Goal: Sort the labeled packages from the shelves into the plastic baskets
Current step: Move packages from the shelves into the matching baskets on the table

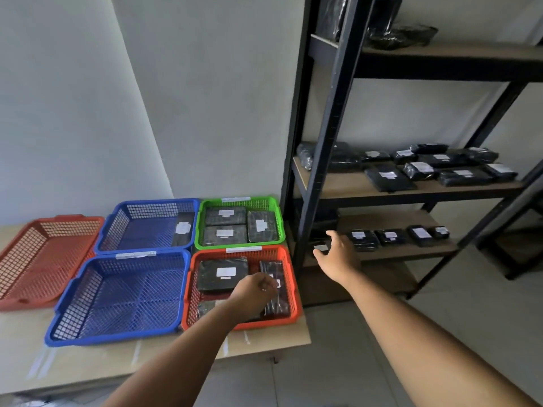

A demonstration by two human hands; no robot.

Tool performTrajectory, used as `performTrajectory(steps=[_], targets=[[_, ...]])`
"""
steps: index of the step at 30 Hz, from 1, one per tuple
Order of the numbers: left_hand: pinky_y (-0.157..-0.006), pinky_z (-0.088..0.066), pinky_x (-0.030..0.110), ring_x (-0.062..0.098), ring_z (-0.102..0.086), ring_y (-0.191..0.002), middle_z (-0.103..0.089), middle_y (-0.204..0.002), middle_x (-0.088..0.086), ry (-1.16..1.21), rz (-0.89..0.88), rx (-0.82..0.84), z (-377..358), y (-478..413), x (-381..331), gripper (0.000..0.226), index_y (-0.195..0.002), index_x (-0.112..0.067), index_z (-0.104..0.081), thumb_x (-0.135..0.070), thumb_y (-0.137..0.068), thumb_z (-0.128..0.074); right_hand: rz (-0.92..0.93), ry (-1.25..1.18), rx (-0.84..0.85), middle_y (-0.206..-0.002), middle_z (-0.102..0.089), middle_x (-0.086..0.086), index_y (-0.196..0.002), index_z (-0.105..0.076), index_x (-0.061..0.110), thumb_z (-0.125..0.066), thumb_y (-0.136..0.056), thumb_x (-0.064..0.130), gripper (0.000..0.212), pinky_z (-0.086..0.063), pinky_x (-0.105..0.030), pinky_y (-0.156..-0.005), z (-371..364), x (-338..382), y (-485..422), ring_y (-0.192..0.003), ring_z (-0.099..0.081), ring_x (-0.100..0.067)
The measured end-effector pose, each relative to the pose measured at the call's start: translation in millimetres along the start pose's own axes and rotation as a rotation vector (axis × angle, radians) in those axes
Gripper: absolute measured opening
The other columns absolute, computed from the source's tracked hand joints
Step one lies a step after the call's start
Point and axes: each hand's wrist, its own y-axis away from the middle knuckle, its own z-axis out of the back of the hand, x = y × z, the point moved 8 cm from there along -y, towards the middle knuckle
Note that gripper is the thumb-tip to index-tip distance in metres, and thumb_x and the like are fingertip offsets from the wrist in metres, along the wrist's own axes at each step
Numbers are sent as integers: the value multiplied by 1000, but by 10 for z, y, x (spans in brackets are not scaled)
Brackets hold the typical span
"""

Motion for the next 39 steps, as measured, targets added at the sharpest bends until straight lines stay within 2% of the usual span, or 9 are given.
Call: performTrajectory(steps=[6, 10, 14, 17, 21, 25, 28, 35, 39], targets=[[-61, -50, 15, 5, -66, -75, -71, -92, -9, -14, 21, -64, -225, -282, -304, 12, -90, -33, -67, -28, -100, -71, 164, 117, 41, -148, -48, -2, -153, -40, 32, -65, -96, 50, 65, -55, -48, -99, 212, -390, -268, -134, -50, -26], [-51, -44, 11, -2, -62, -61, -67, -82, -7, 51, 79, -116, -635, -620, -747, 18, -86, -25, -65, -16, -100, -71, 315, 171, 22, -153, -44, -2, -156, -38, 31, -66, -97, 47, 67, -50, -49, -106, 639, -656, -650, -141, -45, -28], [-81, -61, 32, 16, -74, -89, -78, -94, -4, 122, 56, -121, -1271, -950, -1414, 4, -97, -28, -76, -27, -94, -75, 365, 22, 14, -144, -52, 3, -150, -44, 33, -71, -94, 43, 63, -52, -45, -104, 1039, -1149, -1077, -133, -51, -21], [-92, -61, 38, 15, -76, -92, -80, -89, -6, 153, 16, -132, -1667, -1171, -1823, 6, -91, -31, -77, -33, -86, -75, 365, -70, 4, -132, -55, 3, -146, -48, 32, -72, -94, 40, 58, -54, -41, -97, 1334, -1475, -1373, -122, -58, -20], [-78, -52, 13, -7, -71, -82, -77, -86, -14, 131, 6, -162, -1873, -1306, -2170, 16, -91, -30, -74, -15, -95, -74, 399, -115, -3, -130, -55, 4, -145, -50, 33, -72, -95, 37, 55, -53, -38, -91, 1595, -1665, -1707, -120, -55, -17], [-74, -52, 19, 8, -73, -91, -77, -95, -10, 81, 35, -210, -1758, -1420, -2272, 15, -100, -32, -74, -18, -98, -69, 427, -153, 3, -122, -52, 6, -143, -51, 32, -71, -95, 35, 52, -52, -34, -81, 1673, -1690, -1948, -115, -55, -17], [-67, -48, 15, 6, -70, -90, -76, -100, -11, 42, 17, -269, -1566, -1533, -2399, 12, -105, -32, -74, -22, -98, -71, 450, -168, 3, -123, -54, 4, -142, -52, 31, -73, -94, 34, 52, -55, -42, -91, 1689, -1651, -2094, -117, -56, -19], [-81, -46, 10, 2, -63, -99, -64, -115, -13, -94, -141, -361, -1182, -2052, -2792, 23, -105, -40, -69, -19, -97, -73, 473, -199, 28, -134, -54, -1, -145, -52, 25, -75, -95, 31, 55, -50, -32, -99, 1849, -1439, -2499, -123, -57, -20], [-106, -47, 29, 11, -54, -120, -60, -128, -12, -248, -228, -381, -1046, -2402, -2965, 25, -120, -33, -70, -21, -98, -71, 447, -220, 30, -130, -53, 4, -146, -52, 28, -73, -96, 34, 55, -52, -34, -97, 1977, -1307, -2881, -117, -57, -14]])
